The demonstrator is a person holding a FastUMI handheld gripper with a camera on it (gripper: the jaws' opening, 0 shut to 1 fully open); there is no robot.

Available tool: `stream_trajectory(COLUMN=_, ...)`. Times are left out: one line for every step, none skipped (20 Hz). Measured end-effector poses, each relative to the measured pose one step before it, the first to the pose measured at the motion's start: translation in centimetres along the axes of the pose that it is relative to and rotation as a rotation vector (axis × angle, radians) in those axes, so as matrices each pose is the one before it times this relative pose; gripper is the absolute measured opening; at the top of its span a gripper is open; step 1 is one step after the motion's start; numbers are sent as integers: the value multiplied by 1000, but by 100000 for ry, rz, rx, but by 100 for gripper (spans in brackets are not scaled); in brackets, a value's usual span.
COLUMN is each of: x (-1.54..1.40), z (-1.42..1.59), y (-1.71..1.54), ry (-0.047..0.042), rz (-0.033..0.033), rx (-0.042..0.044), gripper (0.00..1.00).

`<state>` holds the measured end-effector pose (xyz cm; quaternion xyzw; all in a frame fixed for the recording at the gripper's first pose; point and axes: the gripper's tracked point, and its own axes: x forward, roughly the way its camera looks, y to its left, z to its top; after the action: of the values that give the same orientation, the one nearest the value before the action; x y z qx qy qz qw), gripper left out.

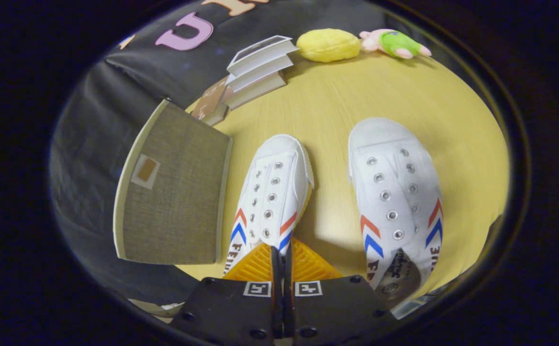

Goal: Open the storage box then place both shoes into the box .Put the left shoe in first, then the right shoe, with the right side of both shoes facing outward in a uniform manner.

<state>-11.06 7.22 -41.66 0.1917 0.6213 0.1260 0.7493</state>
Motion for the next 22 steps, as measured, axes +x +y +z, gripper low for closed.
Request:
stream_trajectory(x=-253, z=184, y=185, ry=-383, rz=976, rx=1534, gripper=4)
stream_trajectory(x=-147, z=106, y=107, ry=-956, rz=836, rx=1315, gripper=4)
stream_trajectory(x=-256, z=165, y=297, ry=-1069, rz=835, rx=1509, gripper=4)
stream_trajectory(x=-336, z=177, y=367, ry=-561, rz=928, rx=1179, gripper=4)
stream_trajectory(x=-384, z=309, y=390, ry=-1057, rz=1007, rx=1528, gripper=4)
stream_trajectory(x=-481, z=421, y=467, ry=-1367, rz=696, rx=983, gripper=4)
stream_trajectory(x=-605, z=515, y=598, ry=-1022, rz=858, rx=454, gripper=4)
stream_trajectory(x=-738, z=512, y=738, ry=-1598, rz=972, rx=33, gripper=4)
stream_trajectory(x=-712, z=696, y=880, ry=-1631, rz=995, rx=-528, gripper=4)
stream_trajectory(x=-666, z=680, y=898, ry=-1583, rz=811, rx=-307, gripper=4)
stream_trajectory(x=-626, z=934, y=1005, ry=-2673, rz=474, rx=1, gripper=4)
stream_trajectory(x=-520, z=625, y=1020, ry=-1245, rz=622, rx=-702, gripper=4)
stream_trajectory(x=-499, z=725, y=1106, ry=-1608, rz=763, rx=53, gripper=4)
stream_trajectory(x=-364, z=571, y=1169, ry=-1194, rz=1006, rx=-701, gripper=4)
stream_trajectory(x=-290, z=644, y=1205, ry=-1446, rz=1250, rx=-917, gripper=4)
stream_trajectory(x=-232, z=542, y=1165, ry=-1484, rz=1144, rx=-1050, gripper=4)
stream_trajectory(x=-324, z=514, y=1133, ry=-1557, rz=992, rx=-697, gripper=4)
stream_trajectory(x=-119, z=398, y=1114, ry=-914, rz=1117, rx=-720, gripper=4)
stream_trajectory(x=-87, z=399, y=1194, ry=-1118, rz=1342, rx=-244, gripper=4)
stream_trajectory(x=31, z=180, y=1156, ry=-352, rz=1397, rx=-595, gripper=4)
stream_trajectory(x=136, z=10, y=1196, ry=308, rz=1610, rx=-839, gripper=4)
stream_trajectory(x=355, z=-132, y=1091, ry=365, rz=1299, rx=-828, gripper=4)
